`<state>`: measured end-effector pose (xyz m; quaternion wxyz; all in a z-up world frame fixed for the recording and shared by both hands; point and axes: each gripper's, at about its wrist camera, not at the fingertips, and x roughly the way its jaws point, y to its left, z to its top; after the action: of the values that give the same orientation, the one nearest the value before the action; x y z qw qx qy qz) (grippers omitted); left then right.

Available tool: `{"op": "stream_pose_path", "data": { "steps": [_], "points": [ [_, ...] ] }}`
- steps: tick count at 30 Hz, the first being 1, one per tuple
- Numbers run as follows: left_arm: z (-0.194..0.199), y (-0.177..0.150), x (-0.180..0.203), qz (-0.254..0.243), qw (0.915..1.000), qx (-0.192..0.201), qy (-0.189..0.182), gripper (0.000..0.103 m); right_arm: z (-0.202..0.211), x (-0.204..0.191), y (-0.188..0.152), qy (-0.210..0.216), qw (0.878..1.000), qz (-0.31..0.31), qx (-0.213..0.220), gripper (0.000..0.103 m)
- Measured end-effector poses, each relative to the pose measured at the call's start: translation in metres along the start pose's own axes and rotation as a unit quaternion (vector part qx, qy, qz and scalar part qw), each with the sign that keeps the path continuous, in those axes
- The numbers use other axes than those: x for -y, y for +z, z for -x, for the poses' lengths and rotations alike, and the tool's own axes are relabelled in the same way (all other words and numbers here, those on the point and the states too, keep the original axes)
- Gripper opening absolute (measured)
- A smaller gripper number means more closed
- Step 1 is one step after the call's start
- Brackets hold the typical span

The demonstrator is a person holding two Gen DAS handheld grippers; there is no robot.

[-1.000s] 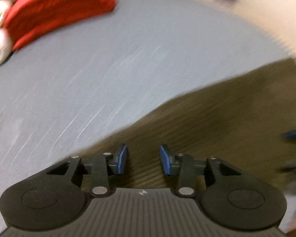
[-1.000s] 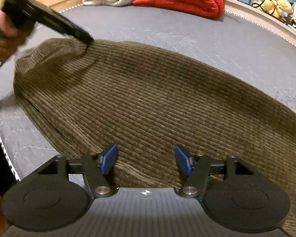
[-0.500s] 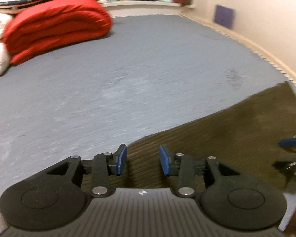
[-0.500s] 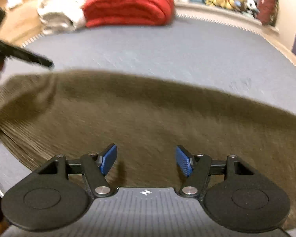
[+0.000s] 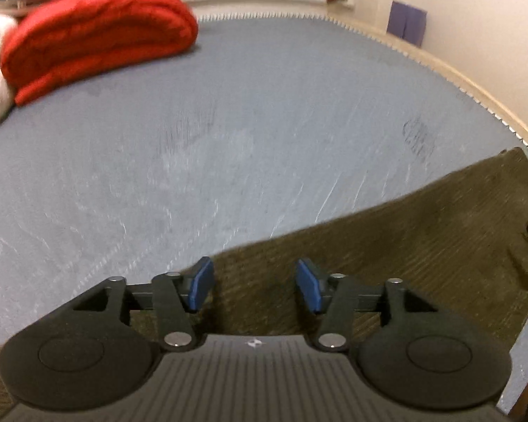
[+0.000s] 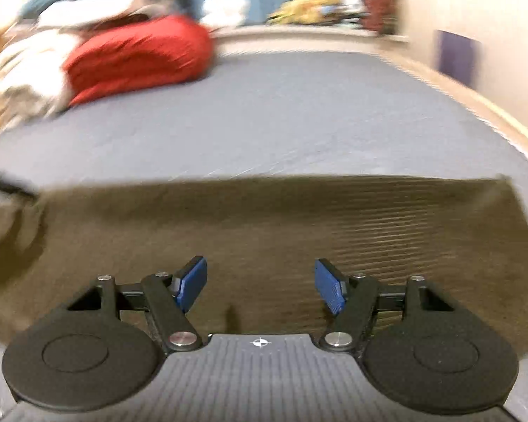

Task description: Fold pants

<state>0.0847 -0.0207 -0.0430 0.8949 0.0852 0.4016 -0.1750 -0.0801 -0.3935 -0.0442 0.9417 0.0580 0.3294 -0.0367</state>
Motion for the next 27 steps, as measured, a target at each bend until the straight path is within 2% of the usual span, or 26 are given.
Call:
{"op": "stream_pose_path", "data": {
  "steps": [4, 8, 12, 27],
  "points": [
    [0.021, 0.0, 0.01, -0.006, 0.9998, 0.018, -0.003, 0.069, -0.004, 0.029, 0.004, -0.048, 0.997, -0.06, 0.017, 0.072],
    [0.036, -0.006, 0.016, -0.021, 0.9991, 0.036, -0.007, 0.076, -0.005, 0.046, 0.004, -0.073, 0.991, -0.111, 0.026, 0.072],
    [0.041, -0.009, 0.014, -0.024, 0.9988, 0.042, -0.007, 0.076, -0.007, 0.06, 0.006, -0.082, 0.986, -0.143, 0.027, 0.072],
    [0.04, -0.01, 0.017, -0.03, 0.9986, 0.043, -0.008, 0.078, -0.005, 0.076, 0.0, -0.116, 0.978, -0.17, 0.031, 0.071]
  ]
}}
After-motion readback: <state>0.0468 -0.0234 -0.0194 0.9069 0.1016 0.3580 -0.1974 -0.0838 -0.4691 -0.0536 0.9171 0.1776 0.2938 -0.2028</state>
